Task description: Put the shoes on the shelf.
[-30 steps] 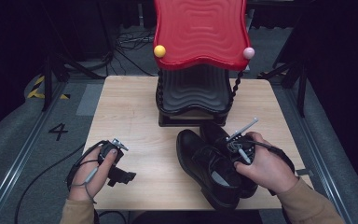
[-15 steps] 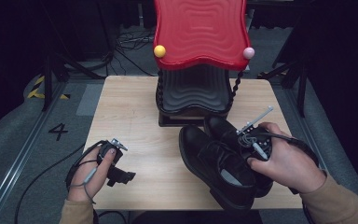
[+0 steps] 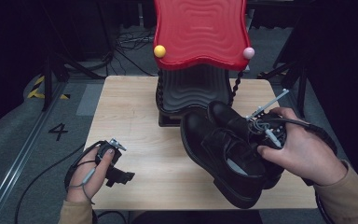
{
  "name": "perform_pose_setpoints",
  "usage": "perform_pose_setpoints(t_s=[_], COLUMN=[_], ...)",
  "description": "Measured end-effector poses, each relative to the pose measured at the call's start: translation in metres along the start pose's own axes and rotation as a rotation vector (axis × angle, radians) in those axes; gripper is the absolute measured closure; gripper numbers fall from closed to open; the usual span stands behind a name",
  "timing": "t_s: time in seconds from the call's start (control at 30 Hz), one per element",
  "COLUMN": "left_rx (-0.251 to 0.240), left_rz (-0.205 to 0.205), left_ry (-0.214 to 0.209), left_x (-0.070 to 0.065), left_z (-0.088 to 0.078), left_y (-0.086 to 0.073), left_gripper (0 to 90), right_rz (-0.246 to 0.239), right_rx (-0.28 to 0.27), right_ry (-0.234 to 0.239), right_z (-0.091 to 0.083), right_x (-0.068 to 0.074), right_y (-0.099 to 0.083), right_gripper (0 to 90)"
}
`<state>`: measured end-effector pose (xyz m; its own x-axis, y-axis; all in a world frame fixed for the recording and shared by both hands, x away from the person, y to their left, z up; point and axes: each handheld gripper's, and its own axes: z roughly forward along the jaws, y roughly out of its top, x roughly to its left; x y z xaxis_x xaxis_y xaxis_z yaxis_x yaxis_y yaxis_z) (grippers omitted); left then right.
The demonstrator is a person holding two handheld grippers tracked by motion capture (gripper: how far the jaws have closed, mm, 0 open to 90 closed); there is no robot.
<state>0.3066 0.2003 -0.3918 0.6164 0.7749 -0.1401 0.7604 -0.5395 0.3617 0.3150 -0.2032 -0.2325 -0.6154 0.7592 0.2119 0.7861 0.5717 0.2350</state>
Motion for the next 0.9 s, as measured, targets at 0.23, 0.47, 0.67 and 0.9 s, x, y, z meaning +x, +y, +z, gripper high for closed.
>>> perform_pose_setpoints(t_s=[0.23, 0.47, 0.67, 0.9], left_rx=[-0.004, -0.007, -0.011, -0.020], left_rz=[-0.008, -0.004, -0.015, -0.014], left_ry=[-0.005, -0.001, 0.003, 0.001], left_x=[0.000, 0.001, 0.003, 0.002], left_z=[-0.001, -0.002, -0.004, -0.005], left_y=[-0.001, -0.001, -0.004, -0.003], left_gripper=[18.5, 18.4, 18.4, 18.4], right_rz=[-0.011, -0.029, -0.042, -0.051], right_rx=[-0.013, -0.027, -0.051, -0.080], right_ry=[-0.001, 0.000, 0.003, -0.010], right_z=[-0.018, -0.035, -0.057, -0.084], right_x=[0.003, 0.009, 0.014, 0.022], right_y=[0.006, 0.011, 0.020, 0.033], right_gripper=[81.2, 81.2, 81.2, 81.2])
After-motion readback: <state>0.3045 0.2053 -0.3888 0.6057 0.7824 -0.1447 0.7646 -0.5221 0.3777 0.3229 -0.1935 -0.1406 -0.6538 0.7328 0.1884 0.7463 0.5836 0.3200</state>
